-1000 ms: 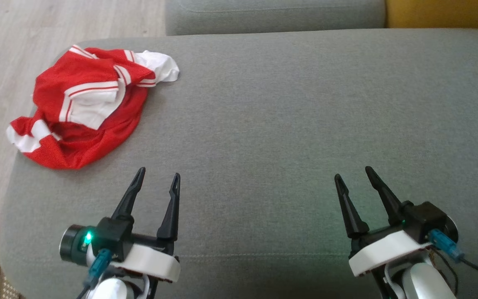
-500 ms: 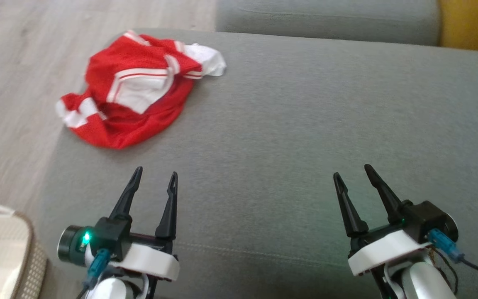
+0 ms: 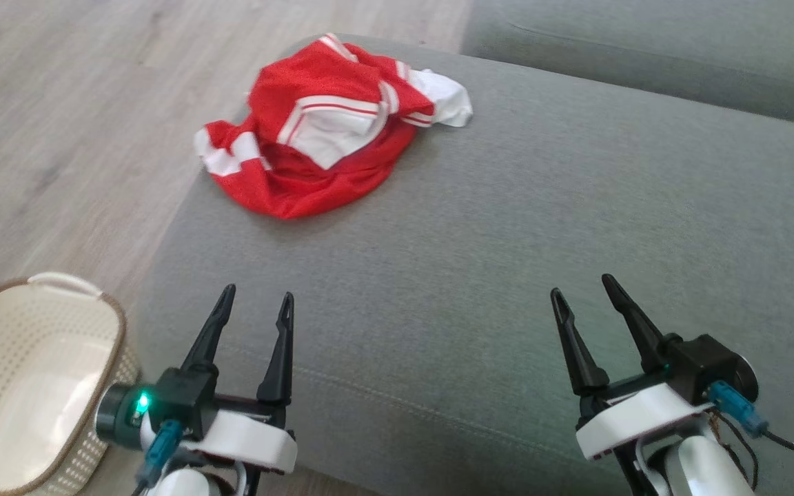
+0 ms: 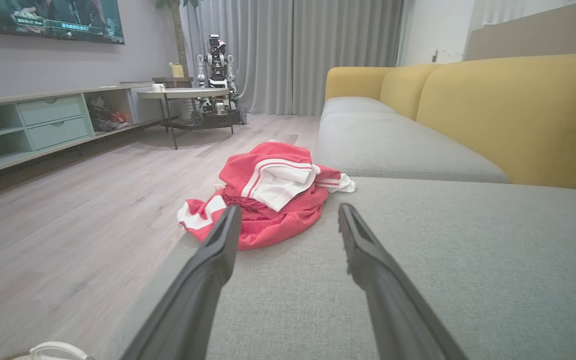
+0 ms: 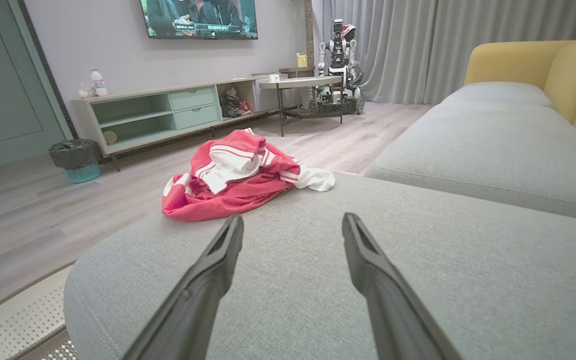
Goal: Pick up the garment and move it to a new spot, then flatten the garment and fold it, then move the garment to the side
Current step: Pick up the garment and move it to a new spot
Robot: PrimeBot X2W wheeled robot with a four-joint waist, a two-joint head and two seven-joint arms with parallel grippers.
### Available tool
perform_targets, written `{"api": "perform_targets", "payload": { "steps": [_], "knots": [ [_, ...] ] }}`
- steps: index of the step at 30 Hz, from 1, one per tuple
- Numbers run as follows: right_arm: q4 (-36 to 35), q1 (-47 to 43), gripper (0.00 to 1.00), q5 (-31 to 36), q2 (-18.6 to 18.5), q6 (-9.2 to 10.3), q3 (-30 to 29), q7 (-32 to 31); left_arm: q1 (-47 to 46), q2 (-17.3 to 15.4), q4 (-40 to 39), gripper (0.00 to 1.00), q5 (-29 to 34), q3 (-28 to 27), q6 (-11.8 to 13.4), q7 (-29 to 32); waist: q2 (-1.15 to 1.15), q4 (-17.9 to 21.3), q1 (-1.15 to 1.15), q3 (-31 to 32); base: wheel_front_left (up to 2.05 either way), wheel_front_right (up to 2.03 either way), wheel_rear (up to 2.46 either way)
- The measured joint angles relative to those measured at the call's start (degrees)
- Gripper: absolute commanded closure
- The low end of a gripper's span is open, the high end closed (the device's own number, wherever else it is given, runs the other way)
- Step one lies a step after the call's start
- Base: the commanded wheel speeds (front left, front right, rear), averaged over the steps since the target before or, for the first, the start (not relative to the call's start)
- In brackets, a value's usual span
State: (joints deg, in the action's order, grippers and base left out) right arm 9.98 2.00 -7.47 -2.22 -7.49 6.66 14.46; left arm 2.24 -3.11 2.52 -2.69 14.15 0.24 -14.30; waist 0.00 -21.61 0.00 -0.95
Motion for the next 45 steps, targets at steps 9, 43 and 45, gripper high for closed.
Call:
{"api": "perform_targets", "payload": {
  "steps": [9, 43, 45],
  "knots": [
    [0.0, -0.1, 0.00, 0.4, 0.0, 0.00, 0.1, 0.0, 0.0, 0.0, -0.1, 0.00, -0.6, 0.0, 0.0, 0.0, 0.00, -4.3, 0.00, -0.2, 0.00, 0.00, 0.00],
    [-1.2, 13.3, 0.00, 9.4, -1.0, 0.00, 3.1, 0.0, -58.6, -15.7, 31.0, 0.00, -32.5, 4.2, -7.8, 13.0, 0.00, 4.8, 0.01, -23.7, 0.00, 0.00, 0.00],
    [-1.4, 13.7, 0.00, 9.6, -1.0, 0.00, 3.2, 0.0, -60.3, -16.6, 32.6, 0.00, -33.9, 5.1, -7.8, 14.2, 0.00, 5.4, 0.01, -24.4, 0.00, 0.00, 0.00]
  ]
}}
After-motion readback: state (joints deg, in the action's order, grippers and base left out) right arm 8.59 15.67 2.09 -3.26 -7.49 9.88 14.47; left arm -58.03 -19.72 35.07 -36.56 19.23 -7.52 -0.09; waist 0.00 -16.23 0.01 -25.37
